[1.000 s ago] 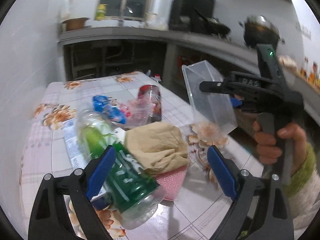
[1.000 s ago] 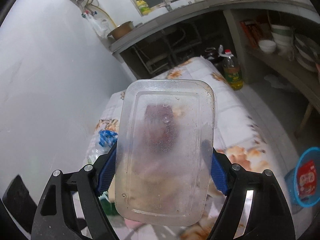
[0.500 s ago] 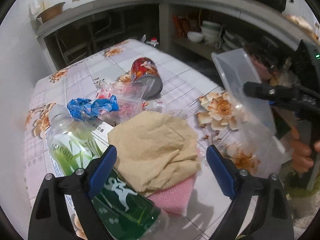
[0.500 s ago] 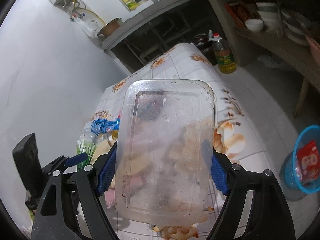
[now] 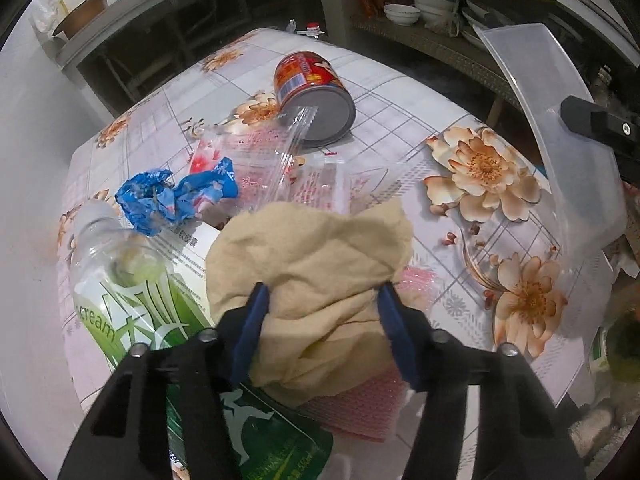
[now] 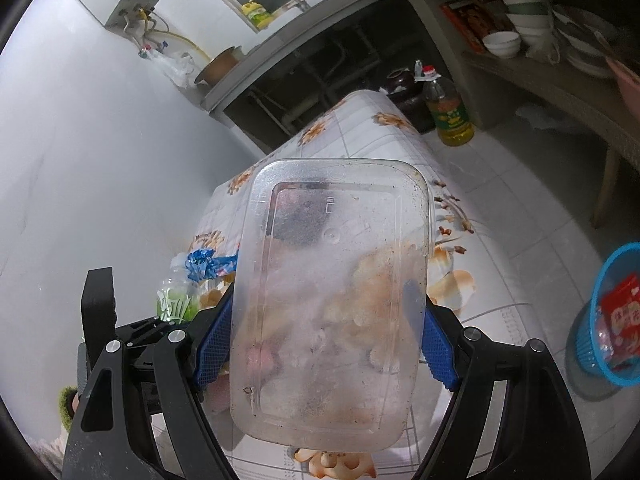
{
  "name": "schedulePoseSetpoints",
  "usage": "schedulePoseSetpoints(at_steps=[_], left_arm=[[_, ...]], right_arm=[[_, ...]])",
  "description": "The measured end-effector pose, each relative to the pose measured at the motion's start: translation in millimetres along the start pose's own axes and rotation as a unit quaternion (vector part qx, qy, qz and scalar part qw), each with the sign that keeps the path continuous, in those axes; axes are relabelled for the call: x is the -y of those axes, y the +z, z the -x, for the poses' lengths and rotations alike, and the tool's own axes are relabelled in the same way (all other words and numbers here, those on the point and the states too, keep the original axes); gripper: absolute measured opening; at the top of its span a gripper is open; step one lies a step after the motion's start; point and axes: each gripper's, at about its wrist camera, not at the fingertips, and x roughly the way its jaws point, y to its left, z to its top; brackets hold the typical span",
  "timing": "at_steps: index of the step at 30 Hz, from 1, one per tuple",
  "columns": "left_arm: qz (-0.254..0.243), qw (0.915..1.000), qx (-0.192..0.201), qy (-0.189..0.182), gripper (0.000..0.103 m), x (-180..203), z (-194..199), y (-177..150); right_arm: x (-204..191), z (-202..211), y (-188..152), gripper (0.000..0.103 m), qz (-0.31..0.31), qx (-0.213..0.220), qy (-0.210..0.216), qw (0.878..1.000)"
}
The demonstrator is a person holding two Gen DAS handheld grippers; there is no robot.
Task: Collect trash
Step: 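Grasp the tan paper with the left gripper while the right gripper holds the box, then carry the tan paper and box to the wastebasket and release the paper with the left gripper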
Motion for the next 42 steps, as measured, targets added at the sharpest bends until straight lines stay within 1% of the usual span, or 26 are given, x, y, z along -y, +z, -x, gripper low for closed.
schedulePoseSetpoints(at_steps=[1,3,4,6,13,16,23,28,33,38,42], left_arm=[[0.0,1.0,0.001,0.001,0.044,0.2,0.7,-0.2],[0.003,1.0,0.001,0.005,0.036,-0.2,1.8,-0.6],[0.004,1.0,0.002,0.005,0.029,-0.3,2.3,-0.6],[0.006,1.0,0.004,0.002,0.022,-1.3,5.8,-1.3],[0.005,0.9996,0.027,0.008,0.015,-1.9,30.4,-5.2],[0.012,0.9984,0.053,0.017,0.013,-2.6,46.6,-6.9],[0.043,0.9929,0.11,0.014,0.011,-10.3,86.5,-7.7],[0.056,0.9884,0.141,0.015,0.011,-15.3,111.2,-7.4],[0.074,0.9832,0.167,0.008,0.011,-20.8,130.9,-7.7],[0.105,0.9748,0.194,-0.035,0.01,-32.1,144.5,-7.3],[0.118,0.9677,0.211,-0.074,0.01,-27.6,151.2,0.8]], right_arm=[[-0.6,0.8,-0.8,0.076,0.0,0.001,0.0,1.0],[-1.2,2.3,-1.0,0.076,0.004,0.001,0.002,1.0],[-1.5,3.0,-1.0,0.076,0.003,0.002,0.002,1.0],[-0.9,4.0,-0.8,0.076,0.003,0.004,0.002,1.0],[2.3,6.9,-0.5,0.076,-0.004,0.007,0.0,1.0],[2.3,9.6,-0.1,0.076,-0.004,0.011,0.0,1.0],[4.9,16.5,-0.3,0.076,-0.009,0.02,-0.001,1.0],[6.6,21.2,-0.6,0.075,-0.014,0.025,-0.001,1.0],[8.8,25.4,-1.5,0.075,-0.024,0.029,0.005,0.999],[10.4,33.6,0.1,0.075,-0.034,0.035,0.02,0.999],[14.9,47.2,-0.3,0.075,-0.041,0.048,0.028,0.998]])
